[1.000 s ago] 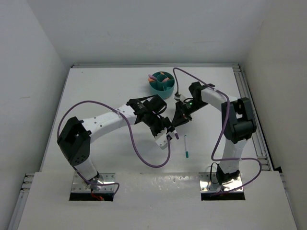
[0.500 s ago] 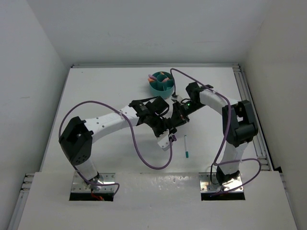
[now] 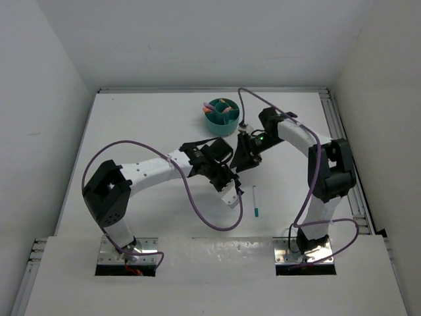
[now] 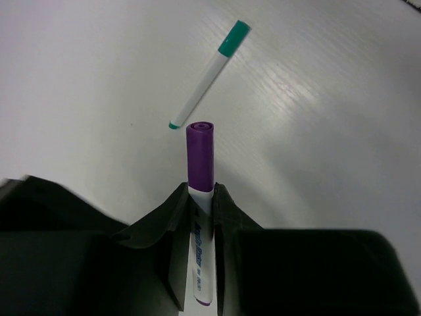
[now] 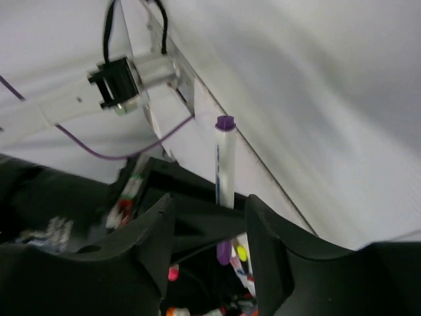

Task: Sort the stationery into containers
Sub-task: Place the pen in the storage box.

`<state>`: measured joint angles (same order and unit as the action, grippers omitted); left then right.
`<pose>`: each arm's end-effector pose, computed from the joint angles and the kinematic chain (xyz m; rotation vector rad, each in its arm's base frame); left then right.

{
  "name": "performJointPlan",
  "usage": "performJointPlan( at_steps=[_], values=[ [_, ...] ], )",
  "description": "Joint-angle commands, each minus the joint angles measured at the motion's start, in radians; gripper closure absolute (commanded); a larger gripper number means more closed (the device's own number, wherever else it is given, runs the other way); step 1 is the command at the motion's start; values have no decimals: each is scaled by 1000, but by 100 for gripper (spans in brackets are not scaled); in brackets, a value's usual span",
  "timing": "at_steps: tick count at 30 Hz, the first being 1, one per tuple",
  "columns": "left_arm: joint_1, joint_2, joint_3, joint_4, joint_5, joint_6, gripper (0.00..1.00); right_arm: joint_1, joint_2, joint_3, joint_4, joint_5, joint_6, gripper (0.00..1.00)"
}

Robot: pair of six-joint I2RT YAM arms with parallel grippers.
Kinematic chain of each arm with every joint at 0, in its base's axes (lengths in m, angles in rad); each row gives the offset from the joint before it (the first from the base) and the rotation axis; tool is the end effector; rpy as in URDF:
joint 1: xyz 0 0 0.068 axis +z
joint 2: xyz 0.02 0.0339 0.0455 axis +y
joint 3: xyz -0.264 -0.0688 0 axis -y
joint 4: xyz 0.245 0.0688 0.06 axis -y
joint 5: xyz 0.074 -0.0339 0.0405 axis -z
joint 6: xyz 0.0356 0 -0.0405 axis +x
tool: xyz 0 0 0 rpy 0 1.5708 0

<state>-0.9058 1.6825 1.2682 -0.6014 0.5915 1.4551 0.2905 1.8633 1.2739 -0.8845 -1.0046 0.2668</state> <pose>0.2018 -0.2896 0.2442 2.3066 0.7230 -0.5202 0.3192 0.1268 0.1873 0.1001 -2.5998 -1.4082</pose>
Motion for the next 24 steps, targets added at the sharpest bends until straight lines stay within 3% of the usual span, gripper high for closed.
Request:
performJointPlan(
  at_steps=[1,3,6,7,9,12,14,18,24],
  values=[
    [18,-61,-7,51,23,-174,100,-121,-69,141,-83,-31,-43,53],
    [57,-79,6,90,53,-304,100,-189,-73,243,-111,23,-90,53],
    [131,-107,36,170,114,-615,100,-286,-125,329,-129,159,-188,53],
    [149,-116,40,193,155,-782,100,-356,-145,344,-122,181,-228,53],
    [194,-148,33,261,189,-916,100,-404,-205,375,-100,210,-253,52],
    [246,-190,-3,420,189,-1294,100,-464,-288,367,-42,164,-242,52],
    [289,-205,-29,537,211,-1500,100,-436,-349,322,-16,121,-218,50],
    [331,-221,-52,719,226,-1720,100,-322,-470,182,210,98,-50,40],
    [355,-227,-46,785,235,-1816,100,-151,-506,105,393,142,118,35]
  ],
)
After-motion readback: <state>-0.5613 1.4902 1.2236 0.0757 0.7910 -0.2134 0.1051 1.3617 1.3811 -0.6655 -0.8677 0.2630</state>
